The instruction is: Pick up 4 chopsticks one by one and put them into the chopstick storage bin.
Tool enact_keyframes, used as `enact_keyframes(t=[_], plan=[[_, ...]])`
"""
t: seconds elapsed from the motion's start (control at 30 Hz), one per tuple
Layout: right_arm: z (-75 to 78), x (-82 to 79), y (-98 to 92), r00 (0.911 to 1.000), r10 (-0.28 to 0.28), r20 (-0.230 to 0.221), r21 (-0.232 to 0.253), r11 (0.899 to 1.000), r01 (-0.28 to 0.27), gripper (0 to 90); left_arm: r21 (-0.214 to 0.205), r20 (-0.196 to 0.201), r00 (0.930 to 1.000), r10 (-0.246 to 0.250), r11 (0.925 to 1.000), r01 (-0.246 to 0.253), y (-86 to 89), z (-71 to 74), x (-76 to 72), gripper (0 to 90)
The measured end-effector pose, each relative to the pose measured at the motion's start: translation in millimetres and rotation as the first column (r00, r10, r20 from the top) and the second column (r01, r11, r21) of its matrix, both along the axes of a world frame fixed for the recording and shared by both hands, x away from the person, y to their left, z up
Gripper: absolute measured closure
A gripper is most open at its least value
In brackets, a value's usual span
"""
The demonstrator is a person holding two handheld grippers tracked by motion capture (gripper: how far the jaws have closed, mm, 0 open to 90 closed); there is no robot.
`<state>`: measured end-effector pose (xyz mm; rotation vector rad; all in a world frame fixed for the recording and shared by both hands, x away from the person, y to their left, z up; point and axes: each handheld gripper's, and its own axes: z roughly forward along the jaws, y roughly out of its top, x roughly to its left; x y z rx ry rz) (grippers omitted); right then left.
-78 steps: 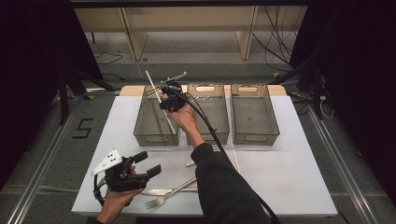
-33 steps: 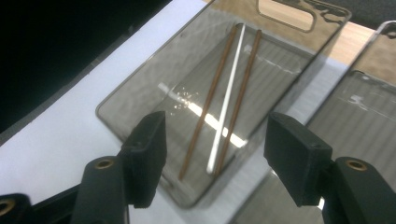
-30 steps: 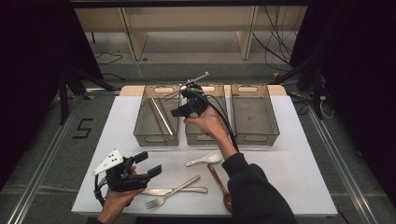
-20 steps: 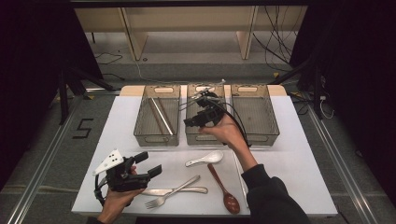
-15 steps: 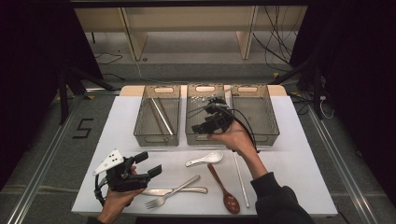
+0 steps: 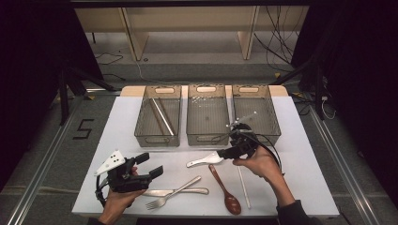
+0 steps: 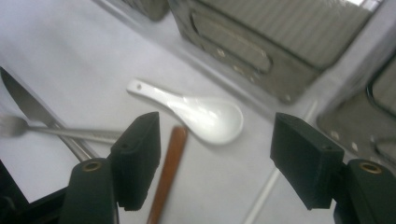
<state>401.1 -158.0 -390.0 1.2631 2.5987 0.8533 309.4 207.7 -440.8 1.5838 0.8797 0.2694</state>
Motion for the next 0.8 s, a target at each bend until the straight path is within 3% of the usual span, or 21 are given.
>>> enact_keyframes(t=[0.27, 0.67, 0.8], plan=[[-18.3, -13.3, -16.0, 0.9964, -0.045, -0.072, -0.081, 0.996, 0.039, 36.4, 0.000, 0.002, 1.0000, -0.001, 1.0000, 0.001, -0.8, 0.5, -0.3, 16.1], [-42.4, -27.1, -18.4, 0.9854, -0.055, -0.161, -0.208, 0.978, 0.020, 44.8, 0.003, 0.004, 1.0000, -0.004, 1.0000, 0.004, -1.0, 0.9, -0.6, 16.1], [-49.3, -26.9, -20.2, 0.9804, -0.062, -0.187, -0.228, 0.974, 0.018, 47.1, 0.003, 0.004, 1.0000, -0.004, 1.0000, 0.004, -0.9, 0.9, -0.6, 16.1]])
